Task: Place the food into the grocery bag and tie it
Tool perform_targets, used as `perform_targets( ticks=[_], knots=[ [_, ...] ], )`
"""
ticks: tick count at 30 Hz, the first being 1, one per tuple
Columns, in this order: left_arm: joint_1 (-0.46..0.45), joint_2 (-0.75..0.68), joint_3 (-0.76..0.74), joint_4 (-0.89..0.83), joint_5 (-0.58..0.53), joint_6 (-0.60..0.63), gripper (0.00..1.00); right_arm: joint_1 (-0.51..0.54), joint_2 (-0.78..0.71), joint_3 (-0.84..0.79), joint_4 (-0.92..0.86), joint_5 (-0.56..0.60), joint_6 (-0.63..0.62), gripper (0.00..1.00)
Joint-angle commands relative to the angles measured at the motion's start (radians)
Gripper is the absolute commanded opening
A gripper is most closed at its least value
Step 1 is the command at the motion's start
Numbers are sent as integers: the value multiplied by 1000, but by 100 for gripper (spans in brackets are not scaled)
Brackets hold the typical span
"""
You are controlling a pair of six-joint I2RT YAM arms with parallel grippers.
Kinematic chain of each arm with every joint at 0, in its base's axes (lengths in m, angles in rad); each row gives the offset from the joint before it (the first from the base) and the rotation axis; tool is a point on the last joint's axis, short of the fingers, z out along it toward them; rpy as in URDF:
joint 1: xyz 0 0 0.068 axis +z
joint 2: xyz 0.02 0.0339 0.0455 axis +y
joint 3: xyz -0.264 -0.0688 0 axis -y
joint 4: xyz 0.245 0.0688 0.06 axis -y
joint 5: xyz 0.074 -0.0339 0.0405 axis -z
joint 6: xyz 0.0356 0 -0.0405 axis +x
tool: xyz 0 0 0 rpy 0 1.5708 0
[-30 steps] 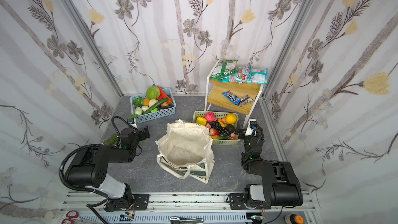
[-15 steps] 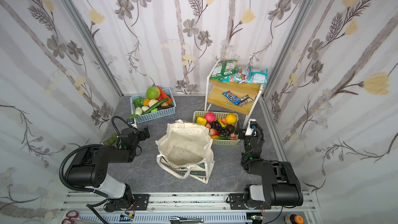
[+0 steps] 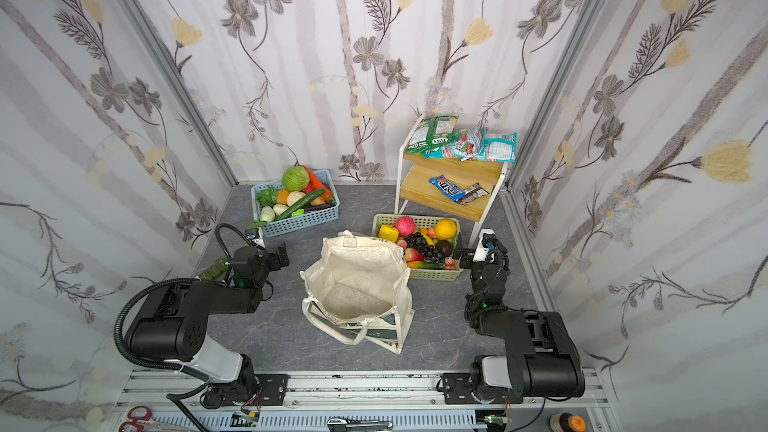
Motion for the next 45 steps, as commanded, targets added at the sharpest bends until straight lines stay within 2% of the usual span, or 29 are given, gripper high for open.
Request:
perform_targets(
  ticks=[1, 14, 16, 19, 22, 24, 28, 33, 38, 42, 45],
  knots=[
    [1, 2, 2, 41, -6, -1, 100, 2, 1, 6, 17, -14, -5, 100],
    [13, -6, -6, 50, 13, -13, 100, -2, -1, 3, 19, -14, 0, 100],
    [21, -38, -1, 16, -9, -36, 100, -2, -9, 11, 4, 1, 6, 100],
    [24, -115, 56, -156, -24, -42, 100, -2, -73, 43, -106, 7, 8, 100],
    [26, -166, 146, -345, -92, -64, 100, -1, -149, 120, -314, 17, 17, 100],
    [26, -184, 190, -418, -100, -76, 100, -1, -194, 183, -466, 17, 39, 100],
    [27, -204, 284, -598, -192, -216, 100, 0, -235, 344, -790, -19, 102, 100],
    [29, -211, 442, -866, -51, -283, 100, 32, -243, 459, -1023, -61, 179, 99],
    [18, -174, 662, -1234, 60, -458, 100, 88, -253, 513, -1163, -58, 216, 98],
    [-57, -142, 820, -1512, 121, -530, 98, 101, -259, 514, -1193, -65, 238, 98],
    [-139, -143, 908, -1634, 124, -534, 97, 101, -241, 519, -1208, -65, 238, 97]
  ],
)
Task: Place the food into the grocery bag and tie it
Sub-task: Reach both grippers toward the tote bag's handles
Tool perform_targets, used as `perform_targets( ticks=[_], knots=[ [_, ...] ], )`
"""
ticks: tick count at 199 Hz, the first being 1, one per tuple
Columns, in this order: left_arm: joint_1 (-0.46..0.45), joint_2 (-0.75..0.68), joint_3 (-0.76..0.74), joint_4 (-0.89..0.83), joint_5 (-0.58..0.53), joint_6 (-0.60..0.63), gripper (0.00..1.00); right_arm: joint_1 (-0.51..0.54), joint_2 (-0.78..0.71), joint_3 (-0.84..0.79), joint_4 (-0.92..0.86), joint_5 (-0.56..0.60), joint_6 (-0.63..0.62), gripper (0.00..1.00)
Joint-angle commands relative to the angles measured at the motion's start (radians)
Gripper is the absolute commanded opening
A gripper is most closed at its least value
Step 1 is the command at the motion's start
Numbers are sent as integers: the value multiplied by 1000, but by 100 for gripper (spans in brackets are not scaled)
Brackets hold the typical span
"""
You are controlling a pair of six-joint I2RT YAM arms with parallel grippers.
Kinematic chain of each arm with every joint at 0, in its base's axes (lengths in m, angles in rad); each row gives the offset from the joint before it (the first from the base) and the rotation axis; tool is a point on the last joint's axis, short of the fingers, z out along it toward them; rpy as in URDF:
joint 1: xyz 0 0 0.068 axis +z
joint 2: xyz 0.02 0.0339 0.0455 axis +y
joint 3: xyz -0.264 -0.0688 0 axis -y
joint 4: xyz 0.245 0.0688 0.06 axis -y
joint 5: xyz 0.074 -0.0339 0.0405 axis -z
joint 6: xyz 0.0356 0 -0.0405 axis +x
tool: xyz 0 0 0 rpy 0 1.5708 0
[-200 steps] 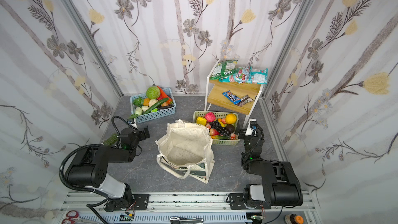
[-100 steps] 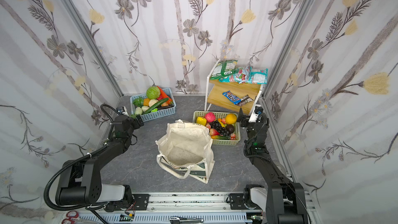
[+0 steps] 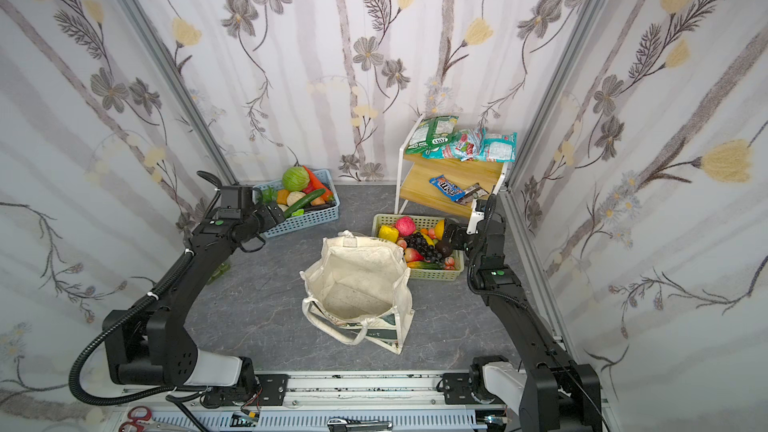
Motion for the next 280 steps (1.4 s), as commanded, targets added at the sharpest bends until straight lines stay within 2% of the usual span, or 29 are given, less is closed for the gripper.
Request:
perform_targets(
  ticks=[1, 52, 73, 87, 138, 188, 247, 262, 280],
  knots=[
    [-69, -2, 89, -273, 38, -59, 96, 2, 24, 23, -51, -11, 23, 97],
    [-270, -2, 336, -450, 158, 61, 90, 20, 67, 40, -105, -12, 34, 96],
    [-349, -4, 368, -479, 214, 109, 87, 27, 75, 40, -112, -10, 41, 96],
    [-390, -5, 371, -504, 234, 134, 81, 30, 75, 40, -116, -7, 44, 97],
    [-525, 3, 350, -606, 154, 204, 75, 35, 61, 40, -128, 2, 43, 96],
    [-549, 41, 319, -643, 55, 220, 54, 47, 36, 76, -143, -25, 39, 95],
    [-527, 95, 321, -623, -22, 293, 4, 157, 18, 19, -124, -234, -17, 93],
    [-506, 106, 328, -609, -25, 311, 0, 186, 28, -4, -84, -294, -14, 93],
    [-476, 117, 343, -602, -31, 341, 0, 221, 47, -28, -39, -343, -1, 92]
  ],
)
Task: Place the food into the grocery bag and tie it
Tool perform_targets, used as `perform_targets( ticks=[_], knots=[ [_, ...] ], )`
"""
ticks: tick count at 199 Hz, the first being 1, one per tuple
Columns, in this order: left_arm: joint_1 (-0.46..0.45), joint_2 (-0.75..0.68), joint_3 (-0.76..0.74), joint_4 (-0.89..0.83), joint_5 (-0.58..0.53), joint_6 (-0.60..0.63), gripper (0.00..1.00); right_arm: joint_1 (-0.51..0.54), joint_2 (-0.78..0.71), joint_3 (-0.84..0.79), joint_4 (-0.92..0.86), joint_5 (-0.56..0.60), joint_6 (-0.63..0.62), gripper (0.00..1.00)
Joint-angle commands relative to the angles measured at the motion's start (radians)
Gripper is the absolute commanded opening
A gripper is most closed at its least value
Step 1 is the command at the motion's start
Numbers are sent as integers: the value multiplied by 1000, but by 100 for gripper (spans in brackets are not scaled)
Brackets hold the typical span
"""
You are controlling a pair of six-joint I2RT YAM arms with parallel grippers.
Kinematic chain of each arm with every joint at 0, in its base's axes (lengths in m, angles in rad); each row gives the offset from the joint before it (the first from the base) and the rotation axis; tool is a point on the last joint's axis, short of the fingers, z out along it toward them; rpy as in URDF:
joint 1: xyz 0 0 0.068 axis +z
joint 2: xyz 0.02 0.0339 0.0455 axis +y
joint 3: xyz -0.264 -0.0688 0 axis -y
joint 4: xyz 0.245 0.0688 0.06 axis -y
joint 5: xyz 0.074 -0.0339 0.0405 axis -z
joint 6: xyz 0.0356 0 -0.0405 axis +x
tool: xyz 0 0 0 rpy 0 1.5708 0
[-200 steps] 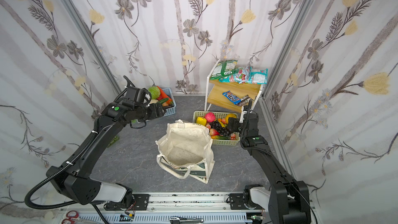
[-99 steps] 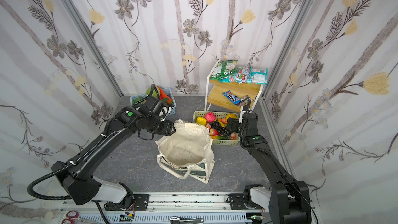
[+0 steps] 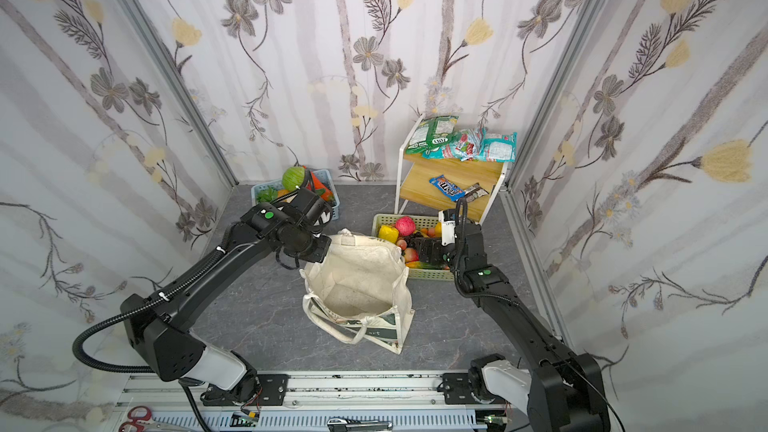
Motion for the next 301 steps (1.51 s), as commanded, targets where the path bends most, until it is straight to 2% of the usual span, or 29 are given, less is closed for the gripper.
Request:
perform_targets(
  ticks=[1, 50, 81, 109, 130, 175, 199, 225, 248, 263, 289, 301],
  knots=[
    [31, 14, 22, 17, -40, 57, 0, 37, 21, -27, 100, -125, 0, 92],
    [114, 40, 58, 38, -16, 152, 0, 177, 91, -37, 196, -218, 15, 91],
    [170, 72, 88, 46, -66, 178, 0, 279, 156, -24, 283, -258, 52, 91],
    [227, 120, 130, 73, -68, 213, 0, 361, 231, 28, 310, -275, 68, 90],
    [237, 184, 188, 66, -62, 231, 0, 382, 270, 81, 296, -287, 70, 88],
    [237, 242, 229, 143, 23, 231, 0, 329, 269, 135, 139, -167, 39, 89],
    [223, 256, 246, 185, 101, 255, 0, 282, 249, 174, 15, -35, 11, 89],
    [195, 291, 276, 189, 106, 284, 2, 235, 249, 213, -70, 106, 7, 89],
    [175, 327, 309, 183, 66, 282, 12, 220, 272, 244, -110, 197, 8, 88],
    [166, 339, 333, 196, 36, 258, 32, 219, 281, 255, -115, 235, 19, 88],
    [153, 339, 385, 192, -22, 195, 57, 218, 291, 279, -120, 285, 43, 87],
    [153, 331, 412, 164, -53, 167, 66, 217, 287, 293, -130, 315, 53, 88]
  ],
)
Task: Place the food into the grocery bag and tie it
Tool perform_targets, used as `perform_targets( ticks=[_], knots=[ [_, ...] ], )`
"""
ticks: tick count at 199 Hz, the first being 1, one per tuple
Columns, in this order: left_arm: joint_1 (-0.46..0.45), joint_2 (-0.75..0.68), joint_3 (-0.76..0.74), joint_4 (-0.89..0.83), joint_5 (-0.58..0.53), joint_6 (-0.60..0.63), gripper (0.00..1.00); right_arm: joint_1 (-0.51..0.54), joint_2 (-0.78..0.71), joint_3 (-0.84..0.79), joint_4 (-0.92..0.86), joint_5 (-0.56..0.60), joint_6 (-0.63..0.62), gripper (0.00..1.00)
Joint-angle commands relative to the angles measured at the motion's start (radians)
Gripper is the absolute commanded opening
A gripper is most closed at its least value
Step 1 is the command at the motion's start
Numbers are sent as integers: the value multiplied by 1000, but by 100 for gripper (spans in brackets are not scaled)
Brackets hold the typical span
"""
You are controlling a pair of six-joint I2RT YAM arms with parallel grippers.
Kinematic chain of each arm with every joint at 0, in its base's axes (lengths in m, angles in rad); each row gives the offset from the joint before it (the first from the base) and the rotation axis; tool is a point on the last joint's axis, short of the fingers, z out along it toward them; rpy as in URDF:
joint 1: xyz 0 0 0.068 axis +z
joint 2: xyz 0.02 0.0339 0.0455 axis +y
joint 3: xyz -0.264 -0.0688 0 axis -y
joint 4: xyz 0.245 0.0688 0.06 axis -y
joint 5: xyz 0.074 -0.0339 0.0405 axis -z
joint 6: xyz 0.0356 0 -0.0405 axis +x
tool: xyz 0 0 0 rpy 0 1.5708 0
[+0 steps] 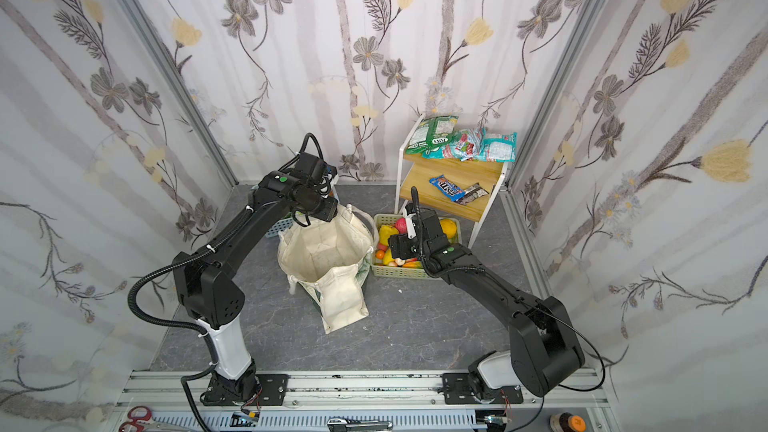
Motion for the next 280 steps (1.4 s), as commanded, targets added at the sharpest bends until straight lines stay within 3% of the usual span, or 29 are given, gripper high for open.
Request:
perform_targets(
  ticks=[1, 42, 101, 166, 220, 280],
  knots=[
    [-2, -11, 47, -9, -80, -67, 66, -2, 2, 27, -13, 103, 33, 88],
    [18, -93, 59, -62, -94, -154, 85, -12, -56, 44, -27, 155, 45, 90],
    [102, -291, -148, -76, -233, -277, 87, -52, -133, 204, -133, 208, 23, 89],
    [159, -495, -447, 29, -268, -365, 87, -128, -25, 556, -233, 202, 67, 82],
    [178, -563, -564, 54, -196, -386, 86, -190, 72, 735, -237, 194, 131, 76],
    [177, -599, -607, 132, -35, -405, 84, -232, 122, 779, -148, 172, 193, 70]
  ],
)
